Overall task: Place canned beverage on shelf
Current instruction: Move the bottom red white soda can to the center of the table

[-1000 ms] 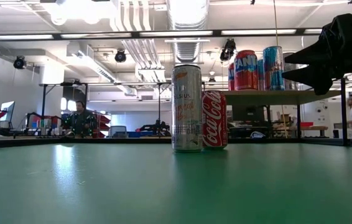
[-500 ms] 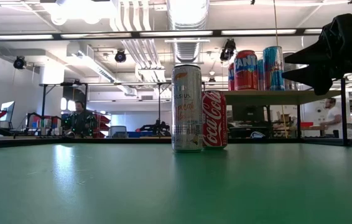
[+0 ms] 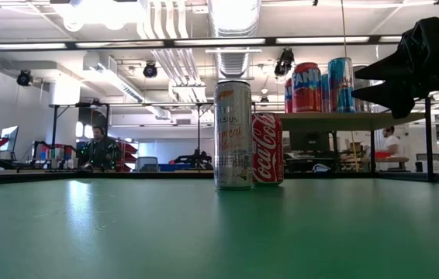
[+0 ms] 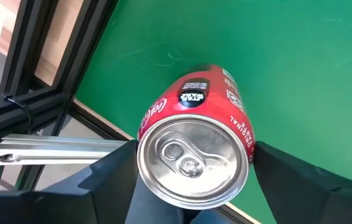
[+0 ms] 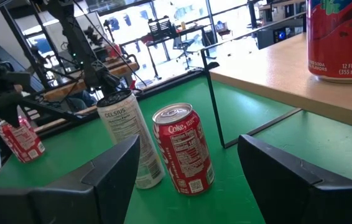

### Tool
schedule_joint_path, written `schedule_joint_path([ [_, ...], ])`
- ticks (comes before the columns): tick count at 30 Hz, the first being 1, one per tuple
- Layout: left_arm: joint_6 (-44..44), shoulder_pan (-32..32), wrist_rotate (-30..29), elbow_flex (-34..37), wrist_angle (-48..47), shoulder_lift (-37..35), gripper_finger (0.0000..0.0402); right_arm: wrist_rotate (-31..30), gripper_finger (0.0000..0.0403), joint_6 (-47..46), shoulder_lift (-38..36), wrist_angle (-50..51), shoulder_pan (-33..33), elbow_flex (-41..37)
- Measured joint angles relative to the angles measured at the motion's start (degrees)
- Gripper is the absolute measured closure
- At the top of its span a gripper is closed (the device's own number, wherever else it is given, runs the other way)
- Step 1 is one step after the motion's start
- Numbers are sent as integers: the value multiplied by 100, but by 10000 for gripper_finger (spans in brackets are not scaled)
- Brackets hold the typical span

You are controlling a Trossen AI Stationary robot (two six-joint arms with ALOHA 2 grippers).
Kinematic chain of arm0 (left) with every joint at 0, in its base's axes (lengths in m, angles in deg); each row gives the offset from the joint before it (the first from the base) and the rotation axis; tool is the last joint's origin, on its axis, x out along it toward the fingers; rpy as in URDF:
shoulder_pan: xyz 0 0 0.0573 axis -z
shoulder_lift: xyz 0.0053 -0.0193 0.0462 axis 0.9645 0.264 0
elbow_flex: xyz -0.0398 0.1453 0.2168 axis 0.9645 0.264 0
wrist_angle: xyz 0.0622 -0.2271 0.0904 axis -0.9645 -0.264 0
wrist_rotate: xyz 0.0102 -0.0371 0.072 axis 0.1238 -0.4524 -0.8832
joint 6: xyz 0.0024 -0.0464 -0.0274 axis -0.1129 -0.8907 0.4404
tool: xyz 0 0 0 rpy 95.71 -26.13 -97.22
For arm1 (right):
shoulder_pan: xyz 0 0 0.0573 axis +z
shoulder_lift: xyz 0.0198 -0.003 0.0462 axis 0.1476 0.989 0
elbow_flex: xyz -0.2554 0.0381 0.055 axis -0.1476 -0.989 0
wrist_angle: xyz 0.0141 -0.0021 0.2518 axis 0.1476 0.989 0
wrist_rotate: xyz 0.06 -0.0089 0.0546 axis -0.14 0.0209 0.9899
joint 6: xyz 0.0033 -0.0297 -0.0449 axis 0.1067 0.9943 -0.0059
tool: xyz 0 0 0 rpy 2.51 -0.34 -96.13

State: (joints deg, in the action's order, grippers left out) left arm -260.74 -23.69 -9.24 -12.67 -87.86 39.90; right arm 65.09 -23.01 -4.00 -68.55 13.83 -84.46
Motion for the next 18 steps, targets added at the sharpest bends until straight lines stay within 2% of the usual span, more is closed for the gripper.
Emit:
schedule_joint_path([
  [9, 169, 93, -280, -19, 81, 31, 85, 0, 140, 2, 0, 0, 0, 2],
  [12, 150, 99, -513, 63, -37, 76, 64, 0, 140, 2, 0, 0, -1, 1],
  [18, 107, 187, -587, 260, 300, 123, 19, 0, 140, 2, 0, 0, -2, 1],
])
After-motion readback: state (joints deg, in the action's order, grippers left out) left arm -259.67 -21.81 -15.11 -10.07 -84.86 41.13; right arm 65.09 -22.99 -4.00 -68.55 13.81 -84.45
